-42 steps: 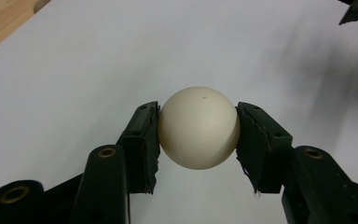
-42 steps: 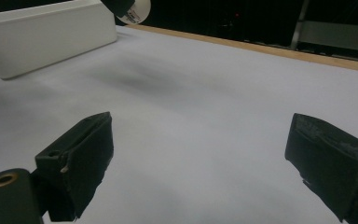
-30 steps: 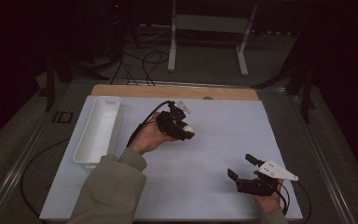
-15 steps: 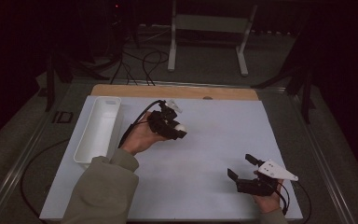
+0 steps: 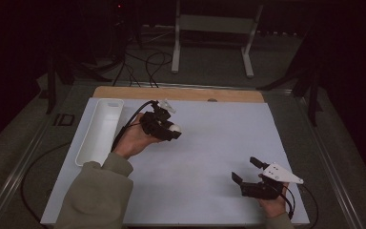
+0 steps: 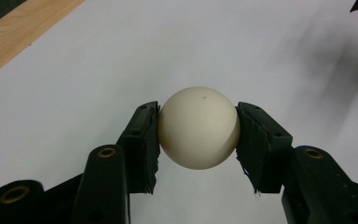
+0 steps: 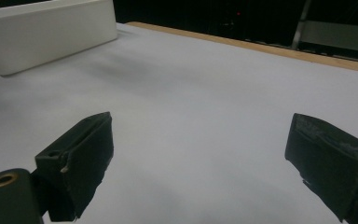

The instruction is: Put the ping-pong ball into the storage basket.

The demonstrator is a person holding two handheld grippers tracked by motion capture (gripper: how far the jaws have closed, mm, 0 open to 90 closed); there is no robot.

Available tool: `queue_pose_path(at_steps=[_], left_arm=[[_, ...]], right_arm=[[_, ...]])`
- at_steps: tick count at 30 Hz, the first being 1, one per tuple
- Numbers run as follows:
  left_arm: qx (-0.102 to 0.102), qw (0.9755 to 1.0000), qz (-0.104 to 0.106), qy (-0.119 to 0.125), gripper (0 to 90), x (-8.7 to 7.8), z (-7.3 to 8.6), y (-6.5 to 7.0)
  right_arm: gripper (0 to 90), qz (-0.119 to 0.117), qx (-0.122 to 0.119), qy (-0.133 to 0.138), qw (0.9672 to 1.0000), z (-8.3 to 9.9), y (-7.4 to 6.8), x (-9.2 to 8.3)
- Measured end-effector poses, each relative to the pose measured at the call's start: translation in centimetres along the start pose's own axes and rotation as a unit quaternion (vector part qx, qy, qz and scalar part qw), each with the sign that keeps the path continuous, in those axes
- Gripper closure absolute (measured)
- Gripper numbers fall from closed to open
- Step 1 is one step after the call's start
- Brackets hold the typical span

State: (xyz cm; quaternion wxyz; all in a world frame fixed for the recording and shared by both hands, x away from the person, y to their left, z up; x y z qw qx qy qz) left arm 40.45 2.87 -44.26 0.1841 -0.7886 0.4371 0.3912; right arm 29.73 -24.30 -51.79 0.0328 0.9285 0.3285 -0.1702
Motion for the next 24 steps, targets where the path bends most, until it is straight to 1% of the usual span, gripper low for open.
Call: queue_pose_path(at_steps=[6, 9, 15, 24], left_arm=[[-0.004, 1.0000, -0.006, 0.004, 51.6, -0.7, 0.5, -0.5], [-0.003, 0.9999, -0.010, 0.000, 51.6, -0.9, 0.8, -0.7], [-0.001, 0.9998, -0.019, -0.001, 51.6, -1.3, 1.2, -0.9], [-0.003, 0.9996, -0.029, -0.002, 51.6, -2.3, 2.0, -1.4]], right_arm=[[7.2, -0.002, -0.002, -0.002, 1.0000, 0.1, 0.1, 0.1], [7.2, -0.008, 0.007, 0.001, 0.9999, 0.1, 0.1, 0.1], [7.2, -0.008, 0.015, 0.000, 0.9999, 0.2, 0.3, 0.1], [7.2, -0.005, 0.015, 0.001, 0.9999, 0.3, 0.3, -0.1]])
Point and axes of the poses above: each handheld gripper's, and its own axes: x roughly forward along the jaws, z roughly out of its underside, y roughly to its right, the point moved 8 cm from there along x, roughly forward along the jaws, and after that the axes turned 1 degree about -z, right-handed, at the moved point
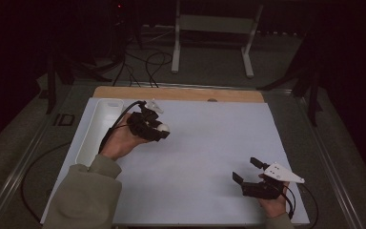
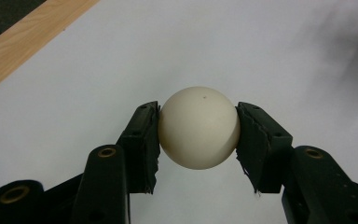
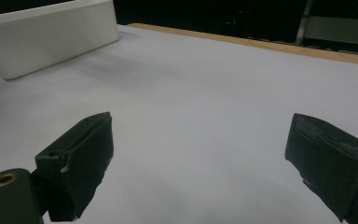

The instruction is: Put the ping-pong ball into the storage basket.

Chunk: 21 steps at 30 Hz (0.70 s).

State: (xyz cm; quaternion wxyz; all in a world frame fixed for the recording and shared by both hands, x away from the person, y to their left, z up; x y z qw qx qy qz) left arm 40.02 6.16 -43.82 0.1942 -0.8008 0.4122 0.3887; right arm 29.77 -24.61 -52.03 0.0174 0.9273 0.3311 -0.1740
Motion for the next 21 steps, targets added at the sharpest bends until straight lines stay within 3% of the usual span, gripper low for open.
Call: queue_pose_path(at_steps=[21], left_arm=[[-0.013, 0.9998, -0.018, 0.002, 51.6, -1.9, 1.4, -1.5]], right_arm=[[7.2, 0.003, 0.000, -0.001, 1.0000, 0.0, -0.1, -0.1]])
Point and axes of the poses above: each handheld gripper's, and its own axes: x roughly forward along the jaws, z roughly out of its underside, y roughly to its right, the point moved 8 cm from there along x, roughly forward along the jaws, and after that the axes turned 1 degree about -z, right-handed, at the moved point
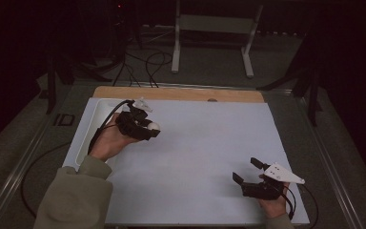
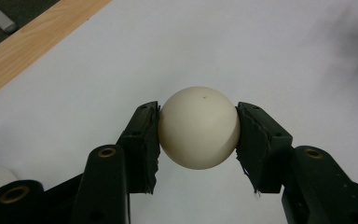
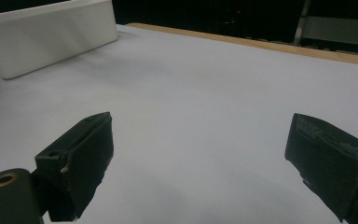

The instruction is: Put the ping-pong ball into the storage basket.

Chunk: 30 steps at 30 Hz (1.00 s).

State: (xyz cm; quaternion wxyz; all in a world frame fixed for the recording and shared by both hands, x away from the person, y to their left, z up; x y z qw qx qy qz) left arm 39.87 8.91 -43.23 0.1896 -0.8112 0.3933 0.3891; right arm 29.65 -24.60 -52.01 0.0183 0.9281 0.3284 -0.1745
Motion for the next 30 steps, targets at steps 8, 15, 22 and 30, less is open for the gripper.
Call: queue_pose_path(at_steps=[8, 15, 22, 30], left_arm=[[-0.007, 0.9999, -0.007, -0.001, 51.6, -0.7, 0.6, -0.7], [-0.017, 0.9997, -0.016, -0.004, 51.6, -1.4, 1.4, -1.5], [-0.026, 0.9993, -0.027, -0.005, 51.6, -2.1, 2.3, -2.4], [-0.035, 0.9986, -0.039, -0.006, 51.6, -3.0, 3.1, -3.2]], right_arm=[[7.2, 0.001, -0.001, 0.000, 1.0000, 0.0, 0.0, 0.0], [7.2, 0.003, 0.000, -0.001, 1.0000, 0.0, 0.1, -0.2], [7.2, 0.003, -0.001, 0.000, 1.0000, 0.0, 0.0, -0.1], [7.2, 0.003, -0.003, -0.001, 1.0000, 0.0, -0.1, 0.0]])
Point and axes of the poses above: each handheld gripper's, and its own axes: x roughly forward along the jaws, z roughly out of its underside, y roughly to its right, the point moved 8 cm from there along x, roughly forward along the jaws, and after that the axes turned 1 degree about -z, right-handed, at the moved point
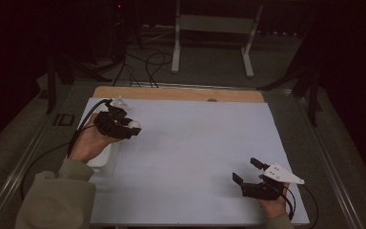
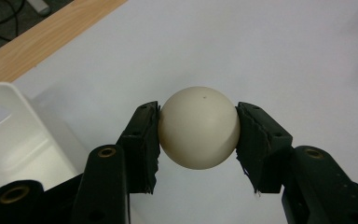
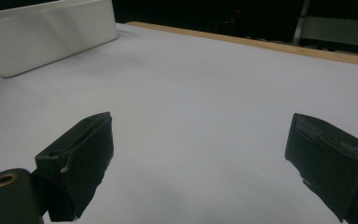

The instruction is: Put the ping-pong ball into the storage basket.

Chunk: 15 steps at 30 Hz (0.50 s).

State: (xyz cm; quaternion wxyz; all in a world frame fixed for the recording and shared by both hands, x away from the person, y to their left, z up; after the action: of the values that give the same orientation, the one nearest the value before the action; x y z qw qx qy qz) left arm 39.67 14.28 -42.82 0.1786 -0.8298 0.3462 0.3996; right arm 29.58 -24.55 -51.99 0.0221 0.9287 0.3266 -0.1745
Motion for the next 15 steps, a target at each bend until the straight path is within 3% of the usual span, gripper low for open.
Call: queue_pose_path(at_steps=[15], left_arm=[[-0.021, 0.9996, -0.018, -0.001, 51.6, -1.4, 1.6, -1.9]], right_arm=[[7.2, 0.000, 0.001, 0.000, 1.0000, 0.0, 0.0, 0.0]])
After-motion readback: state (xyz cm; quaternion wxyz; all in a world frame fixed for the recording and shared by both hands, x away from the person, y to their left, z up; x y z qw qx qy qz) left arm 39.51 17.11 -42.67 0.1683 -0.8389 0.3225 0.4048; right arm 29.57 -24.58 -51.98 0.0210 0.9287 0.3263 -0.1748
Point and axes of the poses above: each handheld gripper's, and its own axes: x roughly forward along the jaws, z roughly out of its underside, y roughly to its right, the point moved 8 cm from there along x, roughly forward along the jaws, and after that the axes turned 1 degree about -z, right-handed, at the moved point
